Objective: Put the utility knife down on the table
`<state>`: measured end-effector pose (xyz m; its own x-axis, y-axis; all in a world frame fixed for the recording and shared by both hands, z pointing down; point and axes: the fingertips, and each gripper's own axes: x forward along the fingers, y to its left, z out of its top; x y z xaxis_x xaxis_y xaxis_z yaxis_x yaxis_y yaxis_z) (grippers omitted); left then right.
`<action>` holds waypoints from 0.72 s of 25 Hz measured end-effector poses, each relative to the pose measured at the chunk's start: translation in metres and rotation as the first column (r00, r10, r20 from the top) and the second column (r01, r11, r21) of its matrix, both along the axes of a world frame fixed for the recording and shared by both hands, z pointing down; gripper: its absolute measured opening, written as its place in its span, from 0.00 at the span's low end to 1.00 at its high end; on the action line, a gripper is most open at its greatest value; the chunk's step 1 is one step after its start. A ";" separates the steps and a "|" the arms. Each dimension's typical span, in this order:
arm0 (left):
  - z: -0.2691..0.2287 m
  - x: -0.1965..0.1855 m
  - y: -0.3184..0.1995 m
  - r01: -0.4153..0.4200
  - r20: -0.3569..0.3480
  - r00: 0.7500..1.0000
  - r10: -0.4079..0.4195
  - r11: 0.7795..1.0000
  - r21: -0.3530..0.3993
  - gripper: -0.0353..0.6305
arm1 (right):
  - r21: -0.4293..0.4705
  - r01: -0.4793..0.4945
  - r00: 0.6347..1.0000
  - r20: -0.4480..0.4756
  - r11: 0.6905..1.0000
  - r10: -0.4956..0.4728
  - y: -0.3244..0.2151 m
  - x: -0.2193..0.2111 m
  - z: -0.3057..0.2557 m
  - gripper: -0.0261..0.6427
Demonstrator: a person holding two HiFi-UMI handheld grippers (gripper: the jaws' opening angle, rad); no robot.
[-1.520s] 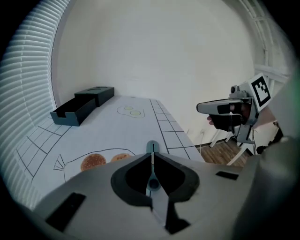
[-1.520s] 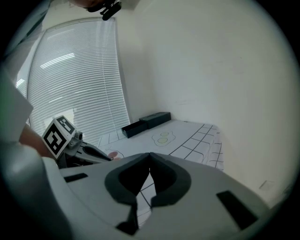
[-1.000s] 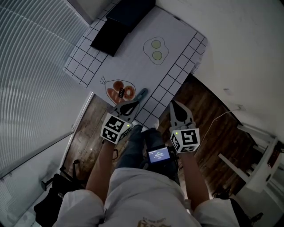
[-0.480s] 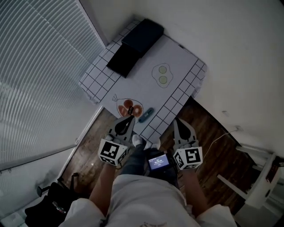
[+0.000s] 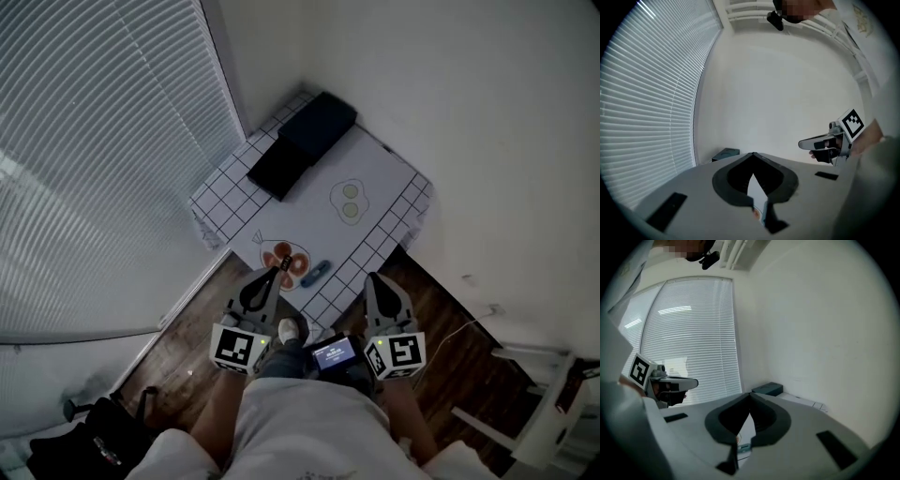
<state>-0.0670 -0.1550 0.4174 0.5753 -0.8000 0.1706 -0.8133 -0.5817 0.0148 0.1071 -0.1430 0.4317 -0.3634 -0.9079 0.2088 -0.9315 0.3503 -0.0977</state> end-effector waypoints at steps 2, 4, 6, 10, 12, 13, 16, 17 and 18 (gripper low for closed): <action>-0.008 -0.003 -0.001 0.017 -0.016 1.000 -0.016 1.000 0.011 0.06 | 0.022 0.002 1.000 0.003 1.000 -0.002 -0.001 -0.002 -0.011 0.05; -0.016 -0.008 -0.004 0.035 -0.032 0.999 -0.035 0.999 0.021 0.06 | 0.044 0.009 1.000 0.002 0.999 -0.009 -0.005 -0.007 -0.023 0.05; -0.024 -0.011 -0.006 0.047 -0.040 0.998 -0.046 0.998 0.039 0.06 | 0.059 0.015 1.000 0.002 0.998 -0.015 -0.007 -0.009 -0.032 0.05; -0.036 -0.015 -0.013 0.060 -0.051 0.997 -0.057 0.995 0.074 0.06 | 0.080 0.022 1.000 -0.002 0.997 -0.022 -0.013 -0.009 -0.044 0.05; -0.040 -0.013 -0.017 0.063 -0.040 0.997 -0.060 0.995 0.076 0.06 | 0.098 0.025 1.000 -0.006 0.995 -0.025 -0.018 -0.008 -0.048 0.05; -0.040 -0.013 -0.017 0.064 -0.032 0.998 -0.061 0.995 0.079 0.06 | 0.102 0.027 1.000 -0.009 0.994 -0.026 -0.019 -0.008 -0.049 0.05; -0.036 -0.016 -0.018 0.075 -0.022 0.997 -0.073 0.993 0.087 0.06 | 0.104 0.031 0.999 -0.011 0.994 -0.030 -0.022 -0.009 -0.054 0.05; -0.036 -0.017 -0.019 0.080 -0.025 0.997 -0.078 0.993 0.086 0.06 | 0.104 0.029 1.000 -0.010 0.994 -0.029 -0.024 -0.009 -0.055 0.05; -0.036 -0.018 -0.020 0.086 -0.030 0.996 -0.083 0.993 0.087 0.06 | 0.105 0.027 1.000 -0.009 0.994 -0.026 -0.025 -0.009 -0.056 0.05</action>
<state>-0.0850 -0.1751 0.3818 0.5082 -0.8572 0.0833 -0.8596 -0.5108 -0.0115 0.0983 -0.1680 0.3754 -0.3860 -0.9153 0.1153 -0.9225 0.3825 -0.0520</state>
